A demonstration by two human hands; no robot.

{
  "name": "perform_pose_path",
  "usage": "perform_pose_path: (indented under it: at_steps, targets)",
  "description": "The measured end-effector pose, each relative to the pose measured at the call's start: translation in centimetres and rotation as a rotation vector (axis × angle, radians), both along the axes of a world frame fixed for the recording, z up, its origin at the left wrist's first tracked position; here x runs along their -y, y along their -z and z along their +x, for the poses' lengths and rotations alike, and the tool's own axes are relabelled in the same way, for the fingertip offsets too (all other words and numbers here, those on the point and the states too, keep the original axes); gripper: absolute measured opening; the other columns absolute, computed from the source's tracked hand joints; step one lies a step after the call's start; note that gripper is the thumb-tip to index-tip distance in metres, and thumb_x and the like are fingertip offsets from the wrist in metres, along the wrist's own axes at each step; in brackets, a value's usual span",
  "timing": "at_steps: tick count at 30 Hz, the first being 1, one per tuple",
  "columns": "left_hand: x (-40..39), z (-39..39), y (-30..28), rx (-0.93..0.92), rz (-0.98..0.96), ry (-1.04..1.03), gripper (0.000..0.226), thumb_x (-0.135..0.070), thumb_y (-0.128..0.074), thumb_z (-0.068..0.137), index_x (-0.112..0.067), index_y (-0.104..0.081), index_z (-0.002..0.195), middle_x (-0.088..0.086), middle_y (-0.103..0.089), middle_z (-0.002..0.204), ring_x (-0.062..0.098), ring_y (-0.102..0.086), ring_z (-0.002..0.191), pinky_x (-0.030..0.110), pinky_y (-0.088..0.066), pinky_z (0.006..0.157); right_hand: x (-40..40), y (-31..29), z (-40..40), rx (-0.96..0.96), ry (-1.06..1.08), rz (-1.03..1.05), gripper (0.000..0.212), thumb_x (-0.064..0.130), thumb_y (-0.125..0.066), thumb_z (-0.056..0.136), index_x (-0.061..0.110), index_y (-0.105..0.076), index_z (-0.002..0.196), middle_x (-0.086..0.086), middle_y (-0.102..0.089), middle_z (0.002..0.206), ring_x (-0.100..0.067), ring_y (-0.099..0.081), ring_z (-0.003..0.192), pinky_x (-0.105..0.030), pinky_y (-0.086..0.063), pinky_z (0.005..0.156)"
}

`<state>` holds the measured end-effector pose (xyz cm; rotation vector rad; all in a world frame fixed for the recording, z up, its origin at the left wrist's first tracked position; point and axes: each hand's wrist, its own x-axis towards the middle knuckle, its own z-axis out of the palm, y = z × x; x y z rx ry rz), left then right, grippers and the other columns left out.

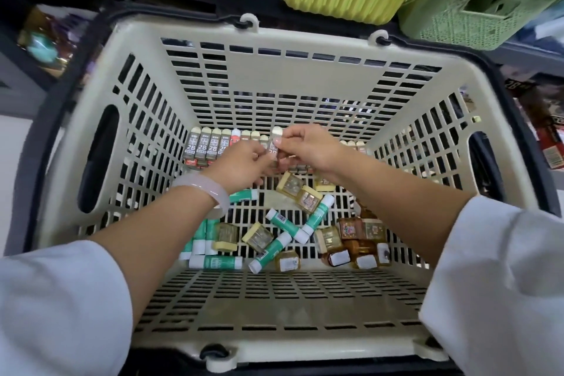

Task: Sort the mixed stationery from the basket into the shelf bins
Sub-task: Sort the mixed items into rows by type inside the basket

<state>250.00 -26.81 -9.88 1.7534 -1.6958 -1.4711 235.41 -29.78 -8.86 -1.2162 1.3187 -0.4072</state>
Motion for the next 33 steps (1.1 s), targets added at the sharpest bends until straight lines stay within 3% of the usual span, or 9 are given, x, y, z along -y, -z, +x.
perform_pose_path:
  at_steps: [2,5,8,10,13,18,25,30,33]
  targets:
    - [0.0,0.8,0.6,0.174,0.036,0.013,0.025,-0.024,-0.043,0.097,-0.004,-0.058,0.1,0.008,-0.064,0.091,0.023,-0.061,0.08,0.033,-0.051,0.075,0.1,1.2,1.5,-0.221,0.012,-0.102,0.014,0.014,-0.056,0.09,0.0,-0.06,0.091,-0.012,-0.061,0.085,-0.022,-0.058,0.077,-0.037,-0.055,0.078]
    - [-0.1,1.4,1.3,0.283,0.048,0.077,0.025,-0.017,-0.042,0.096,-0.002,-0.062,0.098,0.006,-0.057,0.076,0.017,-0.052,0.065,0.024,-0.038,0.053,0.4,3.0,3.7,-0.333,0.149,-0.179,0.015,0.014,-0.058,0.09,0.005,-0.058,0.101,-0.004,-0.056,0.073,-0.013,-0.054,0.062,-0.023,-0.051,0.056]
    - [-0.2,1.3,1.3,0.321,-0.007,0.149,0.027,-0.017,-0.04,0.097,-0.004,-0.063,0.104,0.003,-0.058,0.077,0.012,-0.051,0.062,0.021,-0.036,0.05,1.1,4.3,5.1,-0.377,0.318,-0.205,0.012,0.011,-0.058,0.089,0.013,-0.051,0.099,0.002,-0.051,0.075,-0.005,-0.046,0.056,-0.015,-0.035,0.042]
    - [-0.2,1.1,1.3,0.265,-0.017,0.193,0.029,-0.015,-0.04,0.096,-0.007,-0.061,0.114,0.008,-0.065,0.099,0.022,-0.06,0.087,0.03,-0.049,0.074,1.5,4.6,5.4,-0.398,0.365,-0.238,0.011,0.008,-0.055,0.089,0.012,-0.052,0.097,0.002,-0.051,0.079,-0.009,-0.048,0.061,-0.018,-0.036,0.05]
    - [-0.1,0.8,1.3,0.194,0.009,0.224,0.03,-0.013,-0.041,0.095,-0.008,-0.056,0.12,0.014,-0.061,0.118,0.029,-0.055,0.108,0.04,-0.044,0.096,1.6,5.0,5.4,-0.365,0.367,-0.275,0.014,0.007,-0.055,0.087,0.018,-0.048,0.08,0.001,-0.053,0.081,-0.015,-0.052,0.073,-0.021,-0.038,0.059]
    - [-0.2,0.9,1.5,0.184,0.006,0.237,0.029,-0.011,-0.042,0.095,-0.007,-0.056,0.121,0.013,-0.059,0.122,0.027,-0.054,0.111,0.03,-0.041,0.092,0.7,5.5,5.3,-0.406,0.225,-0.248,0.026,0.026,-0.064,0.083,0.015,-0.042,0.089,0.004,-0.047,0.067,-0.012,-0.048,0.063,-0.025,-0.038,0.055]
    - [-0.4,1.3,1.7,0.269,-0.045,0.265,0.033,-0.012,-0.042,0.095,-0.006,-0.054,0.125,0.015,-0.06,0.122,0.029,-0.056,0.109,0.04,-0.045,0.094,0.7,5.2,4.1,-0.529,0.191,-0.308,0.02,0.015,-0.06,0.083,0.012,-0.041,0.088,0.002,-0.045,0.065,-0.012,-0.046,0.055,-0.023,-0.029,0.044]
    - [-0.3,1.3,1.9,0.303,-0.063,0.298,0.033,-0.01,-0.042,0.095,-0.005,-0.053,0.125,0.016,-0.057,0.123,0.03,-0.054,0.11,0.039,-0.044,0.094,0.7,4.8,4.3,-0.489,0.133,-0.244,0.022,0.009,-0.055,0.087,0.012,-0.045,0.068,-0.011,-0.06,0.078,-0.025,-0.061,0.076,-0.036,-0.053,0.07]
    - [-0.4,1.2,1.8,0.334,-0.09,0.339,0.035,-0.013,-0.041,0.096,-0.009,-0.051,0.13,0.011,-0.053,0.13,0.025,-0.052,0.114,0.03,-0.04,0.092,0.8,3.9,2.9,-0.432,-0.001,-0.226,0.025,0.009,-0.049,0.092,-0.005,-0.061,0.075,-0.024,-0.066,0.088,-0.025,-0.063,0.071,-0.041,-0.056,0.077]
